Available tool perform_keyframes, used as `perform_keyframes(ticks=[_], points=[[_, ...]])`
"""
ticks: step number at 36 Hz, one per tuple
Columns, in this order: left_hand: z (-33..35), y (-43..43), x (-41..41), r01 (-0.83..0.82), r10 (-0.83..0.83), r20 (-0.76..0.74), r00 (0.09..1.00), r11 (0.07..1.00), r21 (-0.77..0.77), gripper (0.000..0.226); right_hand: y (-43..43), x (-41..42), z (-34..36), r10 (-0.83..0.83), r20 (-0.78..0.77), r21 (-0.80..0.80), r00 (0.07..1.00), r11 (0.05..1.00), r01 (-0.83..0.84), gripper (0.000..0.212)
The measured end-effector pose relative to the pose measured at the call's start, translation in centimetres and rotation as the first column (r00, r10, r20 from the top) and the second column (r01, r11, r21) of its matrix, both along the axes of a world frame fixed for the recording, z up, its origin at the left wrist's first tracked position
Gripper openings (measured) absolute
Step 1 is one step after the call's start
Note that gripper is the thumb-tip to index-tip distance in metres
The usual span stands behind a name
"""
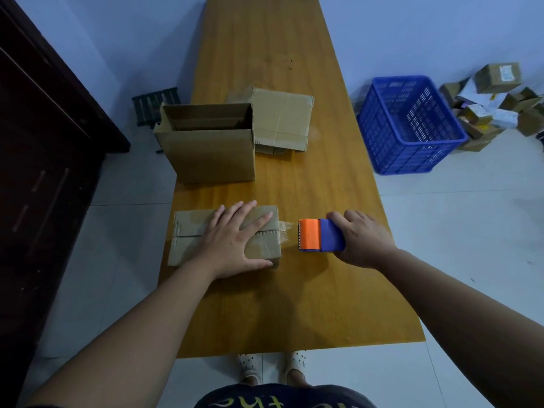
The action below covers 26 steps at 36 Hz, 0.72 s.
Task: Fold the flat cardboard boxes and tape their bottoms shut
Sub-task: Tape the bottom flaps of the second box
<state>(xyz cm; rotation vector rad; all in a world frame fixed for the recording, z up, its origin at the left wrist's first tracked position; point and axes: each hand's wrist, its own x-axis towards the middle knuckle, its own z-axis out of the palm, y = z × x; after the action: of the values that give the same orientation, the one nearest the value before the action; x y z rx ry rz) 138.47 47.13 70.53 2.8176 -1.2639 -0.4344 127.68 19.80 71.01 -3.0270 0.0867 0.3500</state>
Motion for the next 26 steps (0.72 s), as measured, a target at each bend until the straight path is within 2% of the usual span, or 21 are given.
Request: perform_keyframes(ticks=[4,10,13,15,21,26], points=[[0.1,0.0,-0.1,0.007,-0.007,0.01,1.0,1.0,-0.001,0.099,0.0,0.3,0.7,0.008,-0.02,0.016,1.0,1.0,-0.007,0.068],[0.2,0.0,-0.1,0.009,-0.009,0.024,1.0,1.0,0.015,0.1,0.3,1.1,1.9,0.021,-0.028,0.018,0.999,1.0,-0.02,0.091],[0.2,0.0,-0.1,0.004,-0.004,0.026,1.0,1.0,0.016,0.101,0.9,1.8,2.5,-0.004,-0.042,-0.003,0.999,1.0,0.004,0.076],[0.2,-0.1,-0.1,-0.001,0.0,0.021,1.0,1.0,0.019,0.102,1.3,2.5,3.0,-0.002,-0.105,-0.035,0.994,0.999,-0.002,0.064],[0.4,-0.1,-0.2,0.011,-0.011,0.028,1.0,1.0,0.018,0.103,2.4,4.4,4.9,0.006,-0.295,-0.033,0.955,0.999,-0.016,0.067],[0.3,-0.1,-0.1,0.006,-0.007,0.018,1.0,1.0,0.019,0.105,3.0,6.2,5.9,0.051,-0.455,0.068,0.889,0.997,-0.022,0.064]])
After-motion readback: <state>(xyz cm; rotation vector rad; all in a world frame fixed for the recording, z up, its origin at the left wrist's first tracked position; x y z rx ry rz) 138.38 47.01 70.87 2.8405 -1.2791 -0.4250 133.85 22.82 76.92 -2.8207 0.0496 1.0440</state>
